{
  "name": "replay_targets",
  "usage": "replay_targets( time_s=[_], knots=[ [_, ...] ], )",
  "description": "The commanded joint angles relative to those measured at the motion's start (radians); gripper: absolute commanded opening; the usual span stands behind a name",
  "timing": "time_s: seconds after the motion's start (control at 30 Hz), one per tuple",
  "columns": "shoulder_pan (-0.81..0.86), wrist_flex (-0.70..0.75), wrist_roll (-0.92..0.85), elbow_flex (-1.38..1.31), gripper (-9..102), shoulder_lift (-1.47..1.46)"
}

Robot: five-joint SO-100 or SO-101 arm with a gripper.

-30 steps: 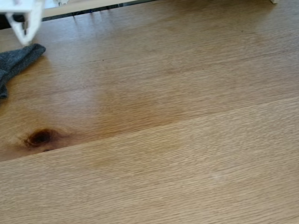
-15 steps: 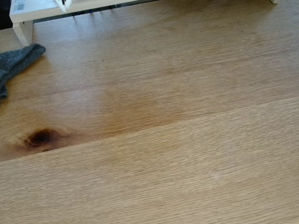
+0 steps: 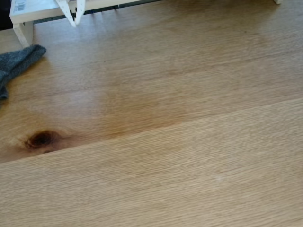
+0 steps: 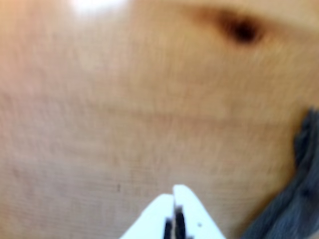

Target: Clean the area in front of the robot

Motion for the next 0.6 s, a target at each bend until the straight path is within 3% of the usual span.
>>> replay_targets(
  time_s=[0.0, 0.17, 0.57],
  knots=[
    [-0.005, -0.011, -0.028, 0.127, 0, 0.02],
    [-0.075, -0.009, -0.032, 0.11, 0, 0.02],
    [-0.066, -0.009, -0.032, 0.109, 0, 0.02]
  ],
)
